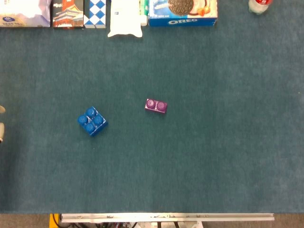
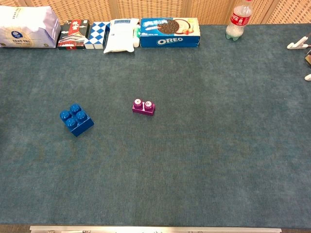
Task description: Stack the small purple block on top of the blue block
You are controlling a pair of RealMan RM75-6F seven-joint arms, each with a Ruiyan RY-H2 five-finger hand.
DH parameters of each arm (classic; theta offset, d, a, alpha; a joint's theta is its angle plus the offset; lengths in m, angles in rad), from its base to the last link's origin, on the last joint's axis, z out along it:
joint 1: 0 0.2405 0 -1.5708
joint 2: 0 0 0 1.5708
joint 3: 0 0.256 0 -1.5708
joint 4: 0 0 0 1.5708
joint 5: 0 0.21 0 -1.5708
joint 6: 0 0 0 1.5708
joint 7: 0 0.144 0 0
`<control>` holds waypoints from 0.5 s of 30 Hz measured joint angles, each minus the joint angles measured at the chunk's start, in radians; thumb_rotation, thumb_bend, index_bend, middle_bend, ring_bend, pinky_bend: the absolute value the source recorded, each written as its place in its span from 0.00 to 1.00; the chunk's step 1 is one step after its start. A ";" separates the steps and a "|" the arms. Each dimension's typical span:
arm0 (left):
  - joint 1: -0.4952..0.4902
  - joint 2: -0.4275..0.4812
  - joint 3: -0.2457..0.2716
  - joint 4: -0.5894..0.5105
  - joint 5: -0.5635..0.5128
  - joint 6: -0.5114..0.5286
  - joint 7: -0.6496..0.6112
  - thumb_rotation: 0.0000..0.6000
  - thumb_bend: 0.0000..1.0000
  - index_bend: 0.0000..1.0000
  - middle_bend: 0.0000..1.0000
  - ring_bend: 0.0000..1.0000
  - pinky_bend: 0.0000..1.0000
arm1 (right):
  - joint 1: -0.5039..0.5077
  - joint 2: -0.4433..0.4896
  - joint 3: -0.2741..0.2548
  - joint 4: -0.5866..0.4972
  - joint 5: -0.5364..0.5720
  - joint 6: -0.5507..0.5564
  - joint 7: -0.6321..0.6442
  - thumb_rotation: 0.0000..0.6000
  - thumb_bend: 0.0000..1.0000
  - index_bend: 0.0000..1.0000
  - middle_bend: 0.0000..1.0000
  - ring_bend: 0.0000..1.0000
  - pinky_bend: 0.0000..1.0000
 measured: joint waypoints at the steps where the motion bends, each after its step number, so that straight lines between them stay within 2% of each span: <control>1: 0.000 0.000 0.000 0.001 0.000 -0.001 0.001 1.00 0.42 0.38 0.36 0.26 0.46 | 0.000 0.000 0.000 0.000 0.001 0.000 0.000 1.00 0.55 0.37 0.46 0.36 0.40; 15: -0.006 -0.008 0.001 0.006 -0.003 -0.013 0.003 1.00 0.42 0.38 0.36 0.26 0.46 | -0.005 0.007 0.004 -0.001 0.000 0.011 0.022 1.00 0.55 0.37 0.46 0.36 0.40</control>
